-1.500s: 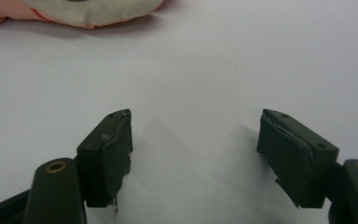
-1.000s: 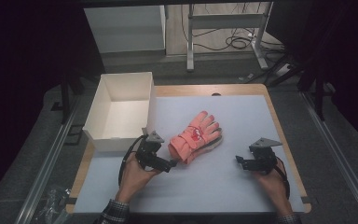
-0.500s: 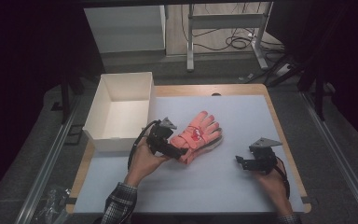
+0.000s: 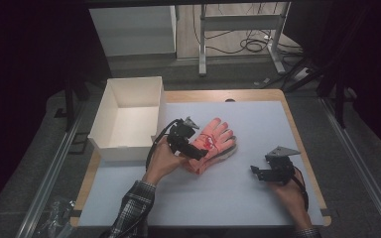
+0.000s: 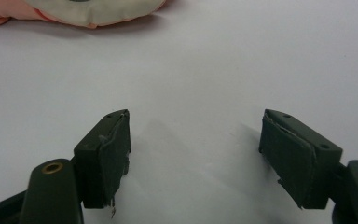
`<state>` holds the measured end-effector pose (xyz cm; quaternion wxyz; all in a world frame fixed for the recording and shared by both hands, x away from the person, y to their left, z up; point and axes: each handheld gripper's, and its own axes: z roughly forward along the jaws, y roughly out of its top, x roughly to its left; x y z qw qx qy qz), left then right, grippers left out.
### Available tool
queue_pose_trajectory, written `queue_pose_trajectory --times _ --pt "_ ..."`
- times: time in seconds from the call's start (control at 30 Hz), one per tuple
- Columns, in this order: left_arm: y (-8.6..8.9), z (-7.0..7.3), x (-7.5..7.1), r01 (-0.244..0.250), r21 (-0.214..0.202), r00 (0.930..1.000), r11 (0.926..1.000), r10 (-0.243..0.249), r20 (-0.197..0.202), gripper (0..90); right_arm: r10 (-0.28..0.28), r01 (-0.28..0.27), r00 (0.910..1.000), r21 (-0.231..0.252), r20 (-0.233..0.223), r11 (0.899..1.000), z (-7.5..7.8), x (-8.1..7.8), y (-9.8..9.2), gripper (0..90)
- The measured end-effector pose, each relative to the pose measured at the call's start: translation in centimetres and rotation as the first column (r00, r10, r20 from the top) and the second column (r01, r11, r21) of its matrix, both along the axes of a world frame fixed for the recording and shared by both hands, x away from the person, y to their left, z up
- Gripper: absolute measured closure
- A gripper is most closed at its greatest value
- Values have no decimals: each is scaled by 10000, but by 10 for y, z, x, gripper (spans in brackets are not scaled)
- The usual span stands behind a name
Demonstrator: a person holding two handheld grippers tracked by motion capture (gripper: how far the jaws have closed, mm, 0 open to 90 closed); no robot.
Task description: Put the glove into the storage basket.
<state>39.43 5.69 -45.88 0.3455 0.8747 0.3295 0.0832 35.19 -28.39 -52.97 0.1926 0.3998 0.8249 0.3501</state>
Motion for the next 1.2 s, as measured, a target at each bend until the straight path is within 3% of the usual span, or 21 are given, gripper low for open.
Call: queue_pose_trajectory --times 0.23,0.57,0.67,0.87,1.0,1.2 --pt "-13 -9 7 182 252 9996 9995 -176 -227 0 3 -3 10000 0 0 10000 0 0 0 250" --pt "-20 -18 6 616 220 9962 9979 -601 -634 0 6 -6 10000 3 -5 10000 0 0 0 248" --pt "-24 -20 2 690 721 9965 9950 -653 -523 0 16 -16 10000 -6 -17 10000 0 0 0 248" --pt "-26 -31 -5 564 1348 9979 9893 -515 -395 0 28 -28 10000 -17 0 10000 0 0 0 248" --pt "-28 -40 -7 485 2003 9986 9785 -430 -316 0 32 -32 10000 -19 2 10000 0 0 0 247" --pt "-30 -50 -7 416 2136 9986 9760 -335 -413 0 29 -29 10000 -13 -1 10000 0 0 0 247"
